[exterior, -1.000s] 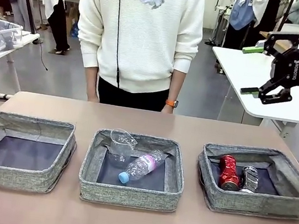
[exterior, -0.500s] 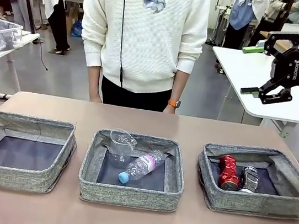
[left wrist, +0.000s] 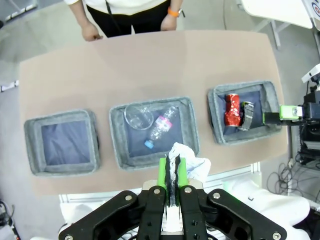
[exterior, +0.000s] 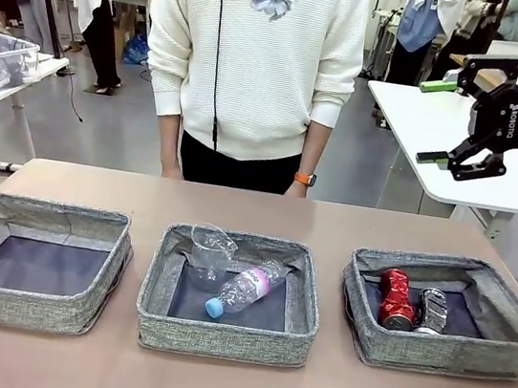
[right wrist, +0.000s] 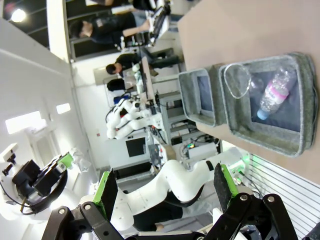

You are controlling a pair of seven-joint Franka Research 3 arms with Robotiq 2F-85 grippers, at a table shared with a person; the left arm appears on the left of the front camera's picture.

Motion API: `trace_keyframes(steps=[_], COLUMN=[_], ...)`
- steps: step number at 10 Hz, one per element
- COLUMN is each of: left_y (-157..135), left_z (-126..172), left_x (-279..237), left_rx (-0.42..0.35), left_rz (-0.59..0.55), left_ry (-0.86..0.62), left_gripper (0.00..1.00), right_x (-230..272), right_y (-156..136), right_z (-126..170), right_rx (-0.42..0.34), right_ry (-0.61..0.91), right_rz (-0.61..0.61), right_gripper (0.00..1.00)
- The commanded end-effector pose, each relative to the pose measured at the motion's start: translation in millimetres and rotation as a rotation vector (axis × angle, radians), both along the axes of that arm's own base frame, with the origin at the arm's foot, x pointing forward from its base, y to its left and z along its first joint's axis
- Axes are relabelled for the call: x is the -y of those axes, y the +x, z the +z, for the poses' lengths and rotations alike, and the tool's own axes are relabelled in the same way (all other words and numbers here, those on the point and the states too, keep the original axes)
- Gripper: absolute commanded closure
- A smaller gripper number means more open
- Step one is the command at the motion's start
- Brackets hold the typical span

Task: Sort the waste into the appropriate baskets.
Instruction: Pick up the waste item pointed out by the person, then place the picked waste into the Fabric basket indicated by the person.

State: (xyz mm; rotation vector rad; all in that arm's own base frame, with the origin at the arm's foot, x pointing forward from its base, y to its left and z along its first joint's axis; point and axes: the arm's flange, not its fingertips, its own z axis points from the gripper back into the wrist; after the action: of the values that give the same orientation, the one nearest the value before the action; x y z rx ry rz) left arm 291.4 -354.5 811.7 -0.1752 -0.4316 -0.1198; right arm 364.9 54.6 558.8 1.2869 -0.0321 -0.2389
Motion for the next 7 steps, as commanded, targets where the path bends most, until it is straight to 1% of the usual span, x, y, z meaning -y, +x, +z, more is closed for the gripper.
trace_keyframes(steps=[1, 7], left_y=[-2.3, -2.3], left_z=[1.5, 1.5], left_x=[-3.3, -3.3], left_rx=[0.003, 0.003], left_rz=[0.016, 0.016], left_ry=[-0.005, -0.005], left_gripper=[0.93, 0.93], right_x=[-2.2, -2.2], right_y=[0.6, 0.6], right_z=[3.1, 3.1], right_rx=[-0.005, -0.005], right_ry=[0.033, 0.033], right_rz=[-0.009, -0.009], right_gripper=[0.0, 0.0])
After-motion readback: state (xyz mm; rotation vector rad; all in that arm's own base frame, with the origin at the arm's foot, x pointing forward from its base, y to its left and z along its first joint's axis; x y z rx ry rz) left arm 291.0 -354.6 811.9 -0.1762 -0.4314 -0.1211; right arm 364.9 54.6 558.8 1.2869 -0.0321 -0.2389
